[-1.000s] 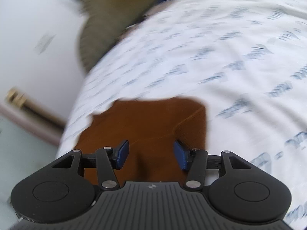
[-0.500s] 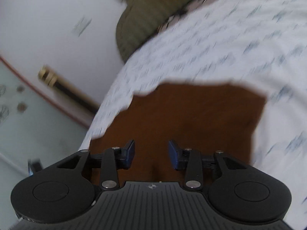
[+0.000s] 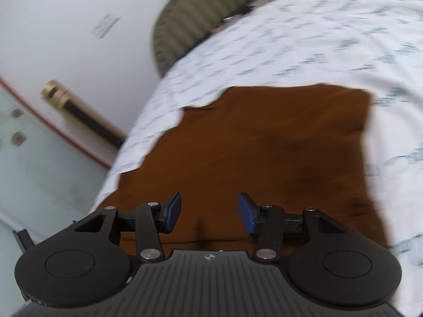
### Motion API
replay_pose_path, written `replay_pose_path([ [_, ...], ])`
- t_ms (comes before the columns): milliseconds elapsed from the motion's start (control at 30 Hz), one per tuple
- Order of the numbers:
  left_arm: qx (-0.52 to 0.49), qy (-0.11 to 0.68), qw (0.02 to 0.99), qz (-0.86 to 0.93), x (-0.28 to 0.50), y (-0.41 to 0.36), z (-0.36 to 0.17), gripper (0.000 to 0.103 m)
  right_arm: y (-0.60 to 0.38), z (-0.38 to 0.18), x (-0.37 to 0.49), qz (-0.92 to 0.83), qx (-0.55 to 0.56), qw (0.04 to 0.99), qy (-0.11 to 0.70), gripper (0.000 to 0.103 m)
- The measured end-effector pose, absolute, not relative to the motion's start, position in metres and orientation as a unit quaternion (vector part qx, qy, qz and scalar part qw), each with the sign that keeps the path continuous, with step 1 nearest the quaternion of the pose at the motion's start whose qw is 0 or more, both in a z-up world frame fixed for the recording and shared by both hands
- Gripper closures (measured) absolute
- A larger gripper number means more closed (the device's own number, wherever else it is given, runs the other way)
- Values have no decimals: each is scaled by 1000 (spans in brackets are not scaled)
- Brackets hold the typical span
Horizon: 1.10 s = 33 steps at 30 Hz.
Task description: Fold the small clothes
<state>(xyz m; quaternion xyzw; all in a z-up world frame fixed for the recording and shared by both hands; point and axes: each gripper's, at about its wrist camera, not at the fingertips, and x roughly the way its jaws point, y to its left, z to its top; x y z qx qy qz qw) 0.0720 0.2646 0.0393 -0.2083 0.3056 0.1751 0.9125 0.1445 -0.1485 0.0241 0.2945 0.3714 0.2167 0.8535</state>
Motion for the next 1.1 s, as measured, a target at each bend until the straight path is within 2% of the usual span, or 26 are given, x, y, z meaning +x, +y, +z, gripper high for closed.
replay_pose_path([
  [67,-223,298,905,208,53,286,42,3,-121,30,149,241,283,850,373,48],
  [333,-276,265,875,295,-11,354,42,3,12,31,155,372,267,784,419,47],
  [567,-283,221,871,334,-59,358,24,3,174,70,122,473,115,767,418,47],
  [767,-299,201,876,320,-86,365,31,3,287,83,119,495,8,772,399,47],
  [967,-357,200,859,308,-82,431,44,3,270,68,123,488,146,726,461,47],
  [1100,-367,238,844,311,-53,474,41,3,266,52,108,449,211,724,478,47],
])
